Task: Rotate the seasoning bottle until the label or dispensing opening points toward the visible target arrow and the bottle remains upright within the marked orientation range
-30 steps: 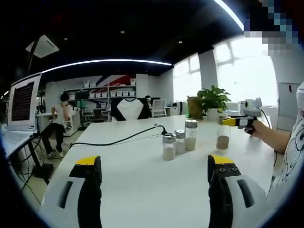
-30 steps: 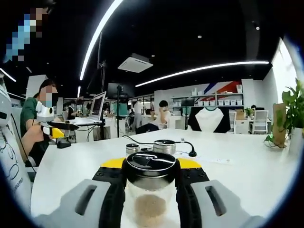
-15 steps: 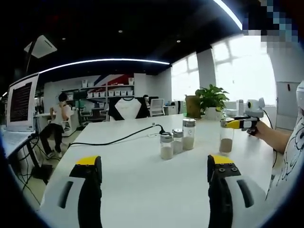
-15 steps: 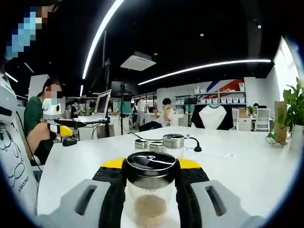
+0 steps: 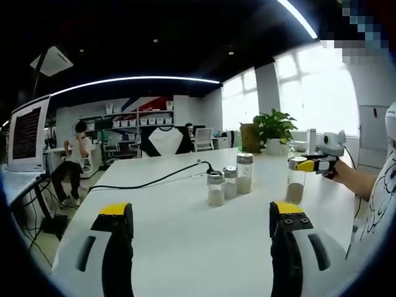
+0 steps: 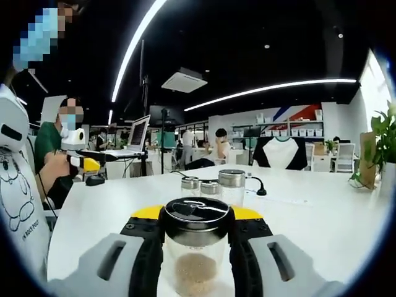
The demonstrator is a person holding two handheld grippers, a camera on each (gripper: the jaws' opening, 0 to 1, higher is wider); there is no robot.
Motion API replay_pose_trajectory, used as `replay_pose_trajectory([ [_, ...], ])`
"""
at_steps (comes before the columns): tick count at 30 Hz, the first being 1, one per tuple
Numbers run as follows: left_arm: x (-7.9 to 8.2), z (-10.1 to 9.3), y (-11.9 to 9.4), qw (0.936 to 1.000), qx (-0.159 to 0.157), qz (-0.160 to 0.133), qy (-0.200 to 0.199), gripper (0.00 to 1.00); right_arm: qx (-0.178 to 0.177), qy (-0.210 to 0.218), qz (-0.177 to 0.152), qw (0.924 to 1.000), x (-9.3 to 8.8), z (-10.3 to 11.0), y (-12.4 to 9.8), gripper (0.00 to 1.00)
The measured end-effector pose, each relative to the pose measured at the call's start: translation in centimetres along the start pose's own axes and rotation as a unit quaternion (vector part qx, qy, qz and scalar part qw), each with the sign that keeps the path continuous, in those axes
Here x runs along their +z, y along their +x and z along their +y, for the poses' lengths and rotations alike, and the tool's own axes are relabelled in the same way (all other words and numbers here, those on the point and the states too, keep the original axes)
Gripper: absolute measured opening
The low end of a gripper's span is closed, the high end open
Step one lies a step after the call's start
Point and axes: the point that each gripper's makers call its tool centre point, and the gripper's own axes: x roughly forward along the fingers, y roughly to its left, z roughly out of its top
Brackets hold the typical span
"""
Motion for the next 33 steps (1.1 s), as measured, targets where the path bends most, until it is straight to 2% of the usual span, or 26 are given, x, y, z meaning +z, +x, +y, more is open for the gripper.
replay_pose_trajectory([
  [9, 0.2, -0.5, 0.2, 0.9999, -0.010, -0.002, 0.004, 0.96, 0.009, 0.002, -0.018, 0.9998, 0.1, 0.4, -0.3, 0.39],
  [13, 0.2, -0.6, 0.2, 0.9999, -0.012, -0.003, 0.006, 0.96, 0.000, 0.019, -0.018, 0.9997, 0.0, 0.3, -0.4, 0.53],
  [15, 0.2, -0.5, 0.2, 0.9999, -0.011, -0.004, 0.005, 0.96, -0.008, 0.027, -0.022, 0.9994, 0.0, 0.2, -0.5, 0.55],
  [21, 0.1, -0.4, 0.2, 0.9999, -0.010, -0.001, 0.005, 0.96, 0.001, 0.060, -0.045, 0.9972, 1.6, 0.0, -0.4, 0.49],
  [26, -0.2, -0.4, 0.3, 0.9999, -0.010, 0.001, 0.003, 0.95, 0.011, 0.043, -0.045, 0.9980, 1.8, 0.5, -0.1, 0.45],
  [30, -0.2, -0.4, 0.3, 0.9999, -0.010, 0.003, 0.004, 0.94, 0.011, 0.025, -0.023, 0.9994, 0.9, 0.3, 0.0, 0.41],
  [33, 0.0, -0.3, 0.4, 0.9999, -0.011, -0.001, 0.002, 0.94, 0.015, 0.022, -0.022, 0.9994, 0.9, 0.2, -0.1, 0.40],
])
